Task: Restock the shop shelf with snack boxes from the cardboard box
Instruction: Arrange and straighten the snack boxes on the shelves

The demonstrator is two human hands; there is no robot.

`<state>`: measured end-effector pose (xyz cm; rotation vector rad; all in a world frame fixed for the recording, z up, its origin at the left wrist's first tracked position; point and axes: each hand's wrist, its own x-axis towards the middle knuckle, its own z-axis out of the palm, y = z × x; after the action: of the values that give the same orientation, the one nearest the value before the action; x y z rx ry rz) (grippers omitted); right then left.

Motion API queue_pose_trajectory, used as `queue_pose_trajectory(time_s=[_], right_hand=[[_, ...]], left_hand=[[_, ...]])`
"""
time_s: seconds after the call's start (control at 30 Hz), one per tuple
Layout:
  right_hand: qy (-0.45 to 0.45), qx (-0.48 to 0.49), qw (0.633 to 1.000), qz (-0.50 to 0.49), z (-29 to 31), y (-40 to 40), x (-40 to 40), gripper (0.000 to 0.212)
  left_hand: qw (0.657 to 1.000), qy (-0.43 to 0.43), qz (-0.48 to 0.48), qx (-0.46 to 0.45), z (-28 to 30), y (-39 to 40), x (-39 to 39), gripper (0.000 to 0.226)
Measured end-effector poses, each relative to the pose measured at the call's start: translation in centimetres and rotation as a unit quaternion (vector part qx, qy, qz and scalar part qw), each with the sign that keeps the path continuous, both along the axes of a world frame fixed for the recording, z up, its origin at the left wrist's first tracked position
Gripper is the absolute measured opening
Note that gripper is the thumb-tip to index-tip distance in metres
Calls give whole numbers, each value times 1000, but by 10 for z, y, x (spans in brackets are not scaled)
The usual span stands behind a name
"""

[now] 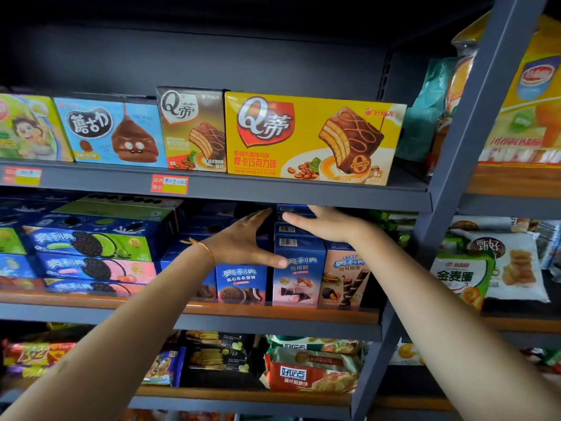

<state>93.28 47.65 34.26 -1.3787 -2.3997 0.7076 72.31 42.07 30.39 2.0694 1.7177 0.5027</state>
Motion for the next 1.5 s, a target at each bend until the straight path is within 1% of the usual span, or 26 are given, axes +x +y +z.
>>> queue_pose_trajectory(time_s=[0.1, 0.17, 0.23, 0.3, 0.37, 0.47, 0.57, 0.7, 0.87, 1.07, 1.33, 1.5], right_hand=[[-23, 22, 999, 38, 1, -23, -20, 92], [-81, 68, 992, 67, 3, -36, -41, 103], [-163, 129, 973, 102, 1, -43, -64, 112], [-235, 176, 947, 131, -3, -47, -87, 117], [-294, 189, 927, 138, -8, -50, -107, 124], [-386, 171, 900, 107, -13, -49, -129, 141], [-441, 149, 882, 66, -15, -44, -144, 145], [-465, 109, 878, 38, -23, -42, -153, 138], [-471, 109, 875, 14, -36, -44, -154, 132], [-490, 129, 862, 8, -38, -49, -151, 134], [-479, 137, 867, 20, -36, -51, -146, 135], [-474, 131, 870, 37, -29, -47, -143, 137]], left_hand=[[997, 79, 12, 12, 0, -12, -21, 135], [987, 158, 24, 21, -2, -19, -38, 136], [975, 221, 30, 19, -5, -26, -54, 137], [969, 244, 31, 5, -12, -31, -67, 137], [966, 256, 28, -4, -20, -36, -77, 135], [958, 285, 29, 30, -33, -39, -86, 130], [955, 288, 40, 53, -41, -39, -88, 125], [952, 295, 53, 63, -43, -39, -86, 122], [953, 291, 57, 68, -44, -38, -85, 120], [955, 286, 52, 64, -44, -37, -82, 120], [947, 308, 51, 80, -45, -35, -76, 119], [958, 279, 39, 58, -37, -33, -80, 119]])
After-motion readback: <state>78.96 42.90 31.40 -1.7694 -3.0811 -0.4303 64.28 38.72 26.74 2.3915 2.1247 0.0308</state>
